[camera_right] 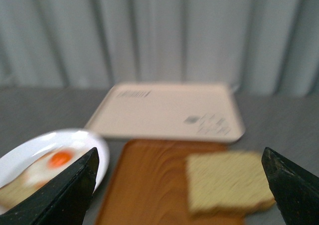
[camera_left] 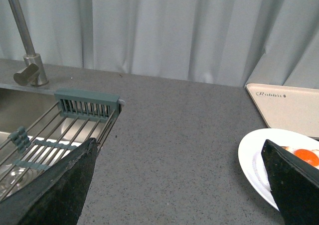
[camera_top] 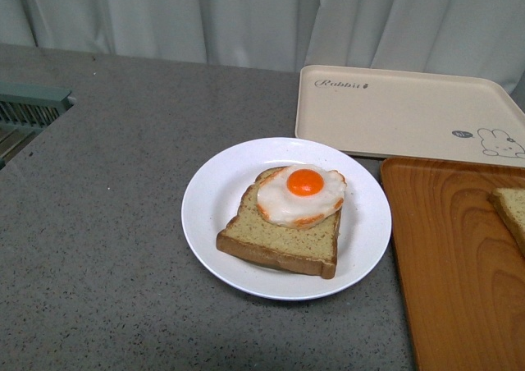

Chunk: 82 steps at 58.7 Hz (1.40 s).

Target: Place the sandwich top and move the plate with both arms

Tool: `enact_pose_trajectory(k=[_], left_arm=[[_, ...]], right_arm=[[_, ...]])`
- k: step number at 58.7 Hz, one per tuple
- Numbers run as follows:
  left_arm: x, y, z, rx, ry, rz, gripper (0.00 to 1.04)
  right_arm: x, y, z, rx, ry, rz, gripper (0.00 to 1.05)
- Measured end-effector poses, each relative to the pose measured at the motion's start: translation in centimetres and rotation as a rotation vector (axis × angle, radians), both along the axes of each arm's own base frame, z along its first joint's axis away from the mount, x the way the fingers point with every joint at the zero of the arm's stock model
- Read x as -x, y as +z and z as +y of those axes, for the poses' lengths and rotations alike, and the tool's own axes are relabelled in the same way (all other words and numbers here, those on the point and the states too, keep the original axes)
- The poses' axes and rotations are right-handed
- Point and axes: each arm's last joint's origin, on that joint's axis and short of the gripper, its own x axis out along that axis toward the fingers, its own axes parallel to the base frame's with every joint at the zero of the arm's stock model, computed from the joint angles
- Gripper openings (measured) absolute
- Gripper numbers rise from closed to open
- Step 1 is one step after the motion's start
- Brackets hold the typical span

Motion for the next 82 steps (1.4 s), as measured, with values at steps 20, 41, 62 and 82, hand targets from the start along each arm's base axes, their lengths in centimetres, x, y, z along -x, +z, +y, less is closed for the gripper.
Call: enact_pose_trajectory(k=[20,41,62,82], left_arm=[[0.0,0.0,0.0,0.000,0.001,-0.001,0.98],[0.0,0.0,0.0,0.000,0.001,-0.001,0.98],[0.0,0.0,0.0,0.000,0.001,-0.001,0.98],[0.0,0.0,0.0,0.000,0.000,-0.001,0.98]], right_arm=[[-3.3,1.4,-3.5,-0.451,-0.081,0.254,0.96],[-11.8,-0.5,-9.9,-0.541,-0.387,0.332,0.96],[-15.7,-3.5,-11.5,-0.547,-0.471,0.470,0.96],[-16.2,-7.3,-11.6,-0.579,-0.422,0.551,0.96]])
